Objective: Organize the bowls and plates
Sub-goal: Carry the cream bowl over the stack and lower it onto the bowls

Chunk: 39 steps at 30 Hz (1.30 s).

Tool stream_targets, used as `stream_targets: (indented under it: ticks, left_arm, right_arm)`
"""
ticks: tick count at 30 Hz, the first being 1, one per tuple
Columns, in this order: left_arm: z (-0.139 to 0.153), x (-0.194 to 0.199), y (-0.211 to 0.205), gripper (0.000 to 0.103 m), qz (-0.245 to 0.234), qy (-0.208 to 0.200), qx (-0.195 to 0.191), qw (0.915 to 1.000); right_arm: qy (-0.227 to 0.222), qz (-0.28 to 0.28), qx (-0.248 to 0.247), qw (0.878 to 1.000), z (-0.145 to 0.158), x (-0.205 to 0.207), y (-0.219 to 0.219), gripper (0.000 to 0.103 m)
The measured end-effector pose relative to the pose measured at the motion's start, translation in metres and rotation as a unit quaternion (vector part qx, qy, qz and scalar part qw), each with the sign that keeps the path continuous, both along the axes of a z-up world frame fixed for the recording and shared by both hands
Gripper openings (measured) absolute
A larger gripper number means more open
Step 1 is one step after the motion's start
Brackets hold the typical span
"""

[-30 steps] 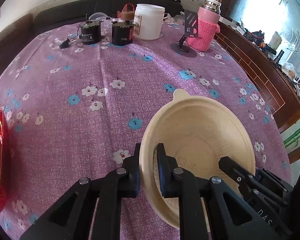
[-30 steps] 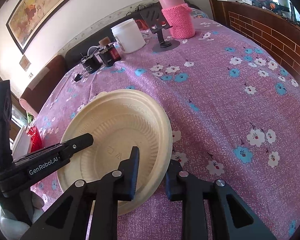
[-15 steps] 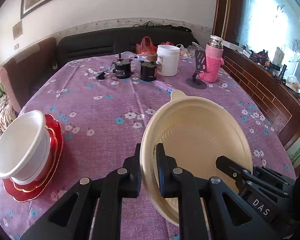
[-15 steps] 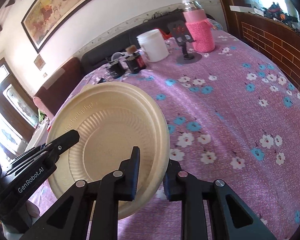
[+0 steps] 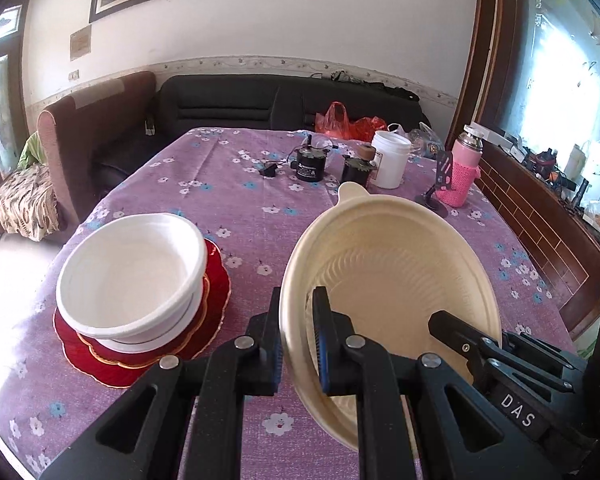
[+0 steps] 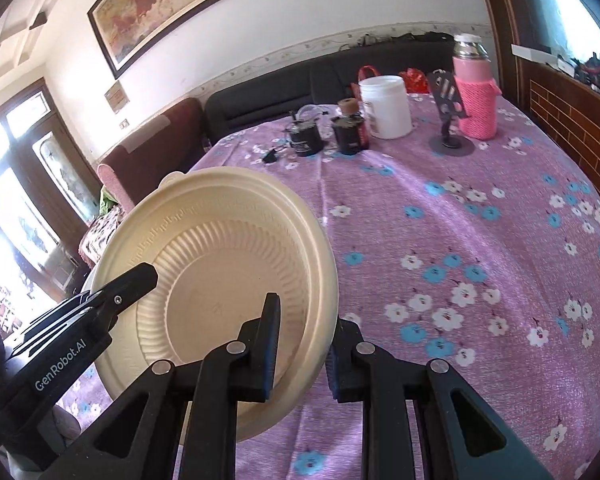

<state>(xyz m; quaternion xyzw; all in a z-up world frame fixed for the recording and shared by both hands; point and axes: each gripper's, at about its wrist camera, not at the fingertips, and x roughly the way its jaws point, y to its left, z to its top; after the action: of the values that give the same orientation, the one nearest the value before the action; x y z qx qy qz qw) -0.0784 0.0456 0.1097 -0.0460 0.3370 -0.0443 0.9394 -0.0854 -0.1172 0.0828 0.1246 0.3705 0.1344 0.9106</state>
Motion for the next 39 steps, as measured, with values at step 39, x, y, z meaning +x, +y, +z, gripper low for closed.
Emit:
stream_targets:
  ticks: [39]
  left_arm:
    - [0.002,0.024,0.175,0.013,0.158,-0.008,-0.022,0.9872]
  right_arm:
    - [-0.009,0.126,-0.045,0.991,0.027,0.073,0.194,0.022]
